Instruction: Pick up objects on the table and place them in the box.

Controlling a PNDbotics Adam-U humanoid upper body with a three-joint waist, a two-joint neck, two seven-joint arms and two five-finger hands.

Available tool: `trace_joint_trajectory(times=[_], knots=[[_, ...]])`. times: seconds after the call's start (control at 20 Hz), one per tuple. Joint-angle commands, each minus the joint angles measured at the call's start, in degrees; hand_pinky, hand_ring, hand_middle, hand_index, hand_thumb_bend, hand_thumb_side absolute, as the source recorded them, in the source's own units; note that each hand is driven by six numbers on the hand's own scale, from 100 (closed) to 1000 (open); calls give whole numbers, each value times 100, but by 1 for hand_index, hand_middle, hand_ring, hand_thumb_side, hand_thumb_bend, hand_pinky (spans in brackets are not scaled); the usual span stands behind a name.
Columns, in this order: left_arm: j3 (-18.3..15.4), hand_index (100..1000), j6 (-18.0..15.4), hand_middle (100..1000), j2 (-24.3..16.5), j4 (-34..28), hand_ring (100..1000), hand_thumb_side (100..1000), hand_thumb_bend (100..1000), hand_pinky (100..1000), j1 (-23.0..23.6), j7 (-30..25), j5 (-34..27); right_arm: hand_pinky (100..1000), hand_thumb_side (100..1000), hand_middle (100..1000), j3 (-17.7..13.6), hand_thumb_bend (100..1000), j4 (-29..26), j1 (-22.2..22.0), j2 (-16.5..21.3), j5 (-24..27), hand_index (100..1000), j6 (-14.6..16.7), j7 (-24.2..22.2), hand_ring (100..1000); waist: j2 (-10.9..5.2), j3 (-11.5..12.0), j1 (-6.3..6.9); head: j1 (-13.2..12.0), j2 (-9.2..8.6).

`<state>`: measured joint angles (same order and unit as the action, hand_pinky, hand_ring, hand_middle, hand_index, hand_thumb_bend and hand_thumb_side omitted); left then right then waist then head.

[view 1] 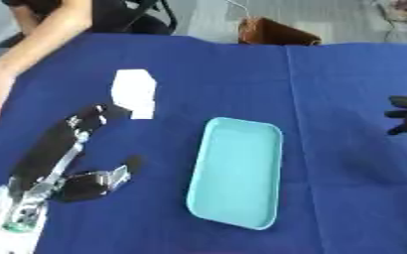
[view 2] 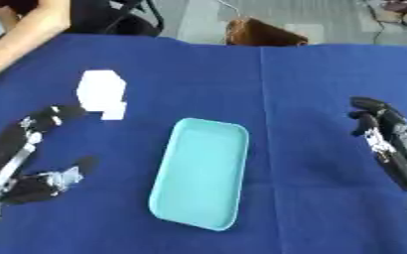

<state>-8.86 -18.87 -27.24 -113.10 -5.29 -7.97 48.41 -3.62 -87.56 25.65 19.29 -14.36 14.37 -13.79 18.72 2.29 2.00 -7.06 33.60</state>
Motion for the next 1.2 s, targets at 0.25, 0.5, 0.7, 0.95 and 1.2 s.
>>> trace_joint_trajectory(times=[0.25, 0.5, 0.7, 0.95, 1.2], knots=[[-161, 913, -30, 896, -1310, -149, 901, 820, 677, 853, 61, 208, 583, 643, 880, 877, -58, 100, -106, -4, 177, -35, 872, 8, 31, 803, -183, 7, 44, 2, 32], [-29, 903, 68, 865, -1961, -149, 854, 781, 744, 810, 15, -53, 271, 643, 880, 877, -40, 100, -97, -6, 185, -41, 872, 12, 15, 803, -203, -31, 74, -10, 35], [63, 899, 39, 812, -2559, -100, 822, 763, 762, 780, -71, -378, -385, 643, 882, 877, -24, 100, -85, -8, 207, -46, 872, 16, 0, 803, -224, -59, 115, -31, 46], [129, 891, -157, 784, -3062, 430, 757, 740, 744, 723, -383, -677, -1441, 643, 883, 877, 0, 100, -74, -22, 221, -51, 871, 21, -28, 803, -246, -81, 171, -45, 64], [220, 907, -288, 788, -3272, 980, 749, 741, 722, 718, -773, -970, -2129, 642, 882, 876, 15, 100, -68, -21, 232, -58, 871, 25, -44, 803, -271, -114, 198, -53, 75]])
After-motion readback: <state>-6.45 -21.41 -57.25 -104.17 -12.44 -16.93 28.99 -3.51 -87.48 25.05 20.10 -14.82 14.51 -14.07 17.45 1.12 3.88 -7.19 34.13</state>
